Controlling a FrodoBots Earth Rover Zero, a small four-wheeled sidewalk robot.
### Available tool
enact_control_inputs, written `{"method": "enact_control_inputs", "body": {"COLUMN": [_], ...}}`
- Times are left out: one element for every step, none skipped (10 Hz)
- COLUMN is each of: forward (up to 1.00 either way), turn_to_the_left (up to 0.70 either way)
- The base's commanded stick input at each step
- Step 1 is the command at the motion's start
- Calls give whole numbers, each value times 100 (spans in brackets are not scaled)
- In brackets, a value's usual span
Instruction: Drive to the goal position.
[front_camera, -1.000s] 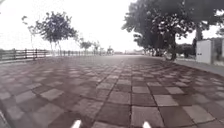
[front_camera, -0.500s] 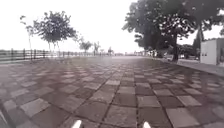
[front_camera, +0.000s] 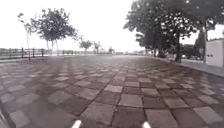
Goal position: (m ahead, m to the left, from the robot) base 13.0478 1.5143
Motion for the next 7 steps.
{"method": "enact_control_inputs", "body": {"forward": [85,85,85,85,85,85,85], "turn_to_the_left": [0,0,0,0,0,0,0]}}
